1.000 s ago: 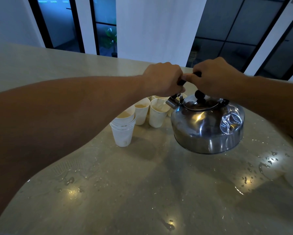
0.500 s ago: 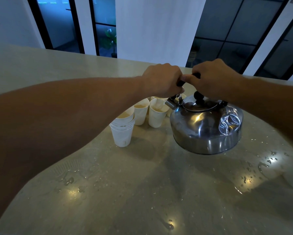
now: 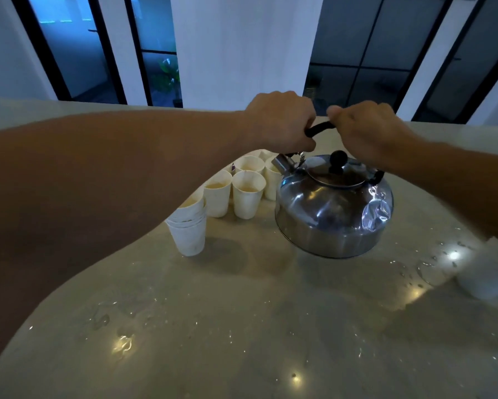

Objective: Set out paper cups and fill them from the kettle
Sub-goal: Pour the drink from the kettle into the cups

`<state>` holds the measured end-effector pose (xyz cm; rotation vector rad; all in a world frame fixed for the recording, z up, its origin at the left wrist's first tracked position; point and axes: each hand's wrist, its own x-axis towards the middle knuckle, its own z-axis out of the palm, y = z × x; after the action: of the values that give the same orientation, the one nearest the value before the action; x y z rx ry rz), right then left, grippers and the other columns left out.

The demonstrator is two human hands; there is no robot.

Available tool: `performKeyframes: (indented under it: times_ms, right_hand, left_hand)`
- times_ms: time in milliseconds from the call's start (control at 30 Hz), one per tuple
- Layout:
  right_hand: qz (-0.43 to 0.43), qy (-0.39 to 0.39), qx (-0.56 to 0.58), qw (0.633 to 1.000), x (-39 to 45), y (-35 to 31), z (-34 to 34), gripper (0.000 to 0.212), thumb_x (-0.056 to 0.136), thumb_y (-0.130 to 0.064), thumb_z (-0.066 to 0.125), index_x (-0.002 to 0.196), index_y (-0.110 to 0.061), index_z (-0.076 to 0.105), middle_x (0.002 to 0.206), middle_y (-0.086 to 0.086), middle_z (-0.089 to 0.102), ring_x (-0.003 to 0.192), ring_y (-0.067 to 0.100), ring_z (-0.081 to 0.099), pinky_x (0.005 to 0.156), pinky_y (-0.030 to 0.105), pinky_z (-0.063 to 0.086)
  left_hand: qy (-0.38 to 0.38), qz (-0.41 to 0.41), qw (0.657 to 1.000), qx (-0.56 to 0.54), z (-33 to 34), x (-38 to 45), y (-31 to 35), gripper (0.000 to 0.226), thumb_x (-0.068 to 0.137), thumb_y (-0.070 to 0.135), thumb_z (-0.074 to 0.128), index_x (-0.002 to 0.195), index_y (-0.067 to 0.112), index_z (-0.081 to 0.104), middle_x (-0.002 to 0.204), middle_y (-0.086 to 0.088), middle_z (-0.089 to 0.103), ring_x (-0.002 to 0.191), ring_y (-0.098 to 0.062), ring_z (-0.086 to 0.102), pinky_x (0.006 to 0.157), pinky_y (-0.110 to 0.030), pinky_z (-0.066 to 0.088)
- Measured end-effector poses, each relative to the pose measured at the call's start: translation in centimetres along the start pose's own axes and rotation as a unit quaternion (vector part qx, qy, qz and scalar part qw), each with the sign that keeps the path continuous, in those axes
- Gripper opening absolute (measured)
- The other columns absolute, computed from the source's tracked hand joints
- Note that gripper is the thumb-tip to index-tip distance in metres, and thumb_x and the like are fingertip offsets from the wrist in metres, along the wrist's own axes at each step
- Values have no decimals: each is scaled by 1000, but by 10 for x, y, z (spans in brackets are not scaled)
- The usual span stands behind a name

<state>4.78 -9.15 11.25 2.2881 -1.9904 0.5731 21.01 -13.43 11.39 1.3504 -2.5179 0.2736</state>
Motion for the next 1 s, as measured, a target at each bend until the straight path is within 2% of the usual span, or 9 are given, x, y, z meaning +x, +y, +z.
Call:
performKeyframes:
  times_ms: [67, 167, 367, 467, 567, 700, 800, 933, 1000]
  right_hand:
    - [25, -15, 7, 1000, -10, 7, -2, 41, 108, -27, 24, 79, -13, 48, 72, 8, 47, 61, 17, 43, 52, 32, 31]
    - [78, -28, 5, 997, -23, 24, 2, 33, 107, -19, 28, 86, -8, 50, 72, 6, 44, 63, 18, 43, 55, 33, 32]
    - [125, -52, 8, 991, -49, 57, 7, 35, 106, -21, 29, 78, -9, 46, 74, 10, 45, 63, 19, 42, 52, 31, 29]
    - [134, -44, 21, 990, -56, 71, 5, 35, 106, -20, 28, 81, -6, 50, 76, 14, 49, 65, 24, 47, 54, 33, 37]
    - [135, -29, 46, 989, -62, 79, 4, 36, 105, -18, 30, 81, -3, 51, 80, 20, 54, 71, 33, 51, 64, 40, 45]
    - [143, -26, 41, 989, -65, 88, 12, 37, 104, -17, 32, 69, -10, 44, 78, 21, 53, 69, 31, 48, 64, 38, 40]
    - [155, -14, 57, 986, -68, 94, 19, 40, 102, -18, 33, 65, -8, 43, 73, 22, 53, 70, 36, 48, 64, 42, 39]
    - [155, 1, 60, 986, -71, 95, 25, 41, 101, -17, 33, 68, 1, 47, 77, 29, 57, 70, 41, 51, 68, 51, 48]
    - [147, 4, 40, 988, -71, 99, 28, 43, 102, -20, 33, 65, -1, 46, 68, 22, 53, 69, 39, 49, 64, 49, 41]
  left_hand:
    - [-11, 10, 1000, 1, 2, 3, 12, 22, 80, 47, 64, 78, 28, 55, 71, 8, 51, 60, -10, 43, 52, -27, 27]
    - [-34, 33, 999, -1, 11, 6, 32, 23, 80, 49, 66, 79, 27, 58, 71, 9, 51, 62, -10, 46, 52, -27, 27]
    - [-65, 93, 994, 3, 31, 13, 68, 26, 79, 52, 68, 81, 28, 58, 72, 9, 53, 70, -16, 52, 56, -29, 33]
    - [-73, 114, 991, -2, 34, 21, 80, 25, 81, 51, 67, 81, 28, 58, 72, 9, 54, 66, -13, 51, 55, -28, 33]
    - [-81, 125, 989, -6, 37, 27, 88, 26, 82, 51, 67, 82, 27, 58, 73, 9, 55, 65, -11, 50, 55, -28, 34]
    - [-92, 129, 987, -12, 46, 31, 95, 26, 82, 50, 67, 80, 27, 56, 75, 8, 57, 64, -9, 50, 54, -28, 33]
    - [-95, 131, 987, -14, 52, 31, 98, 26, 83, 49, 67, 77, 27, 55, 73, 8, 55, 64, -9, 50, 53, -27, 33]
    - [-97, 137, 986, -9, 62, 32, 100, 27, 85, 49, 65, 76, 28, 52, 72, 9, 52, 62, -9, 46, 52, -28, 29]
    - [-94, 137, 986, -13, 66, 32, 100, 27, 85, 50, 64, 78, 27, 53, 74, 8, 53, 65, -12, 48, 54, -28, 31]
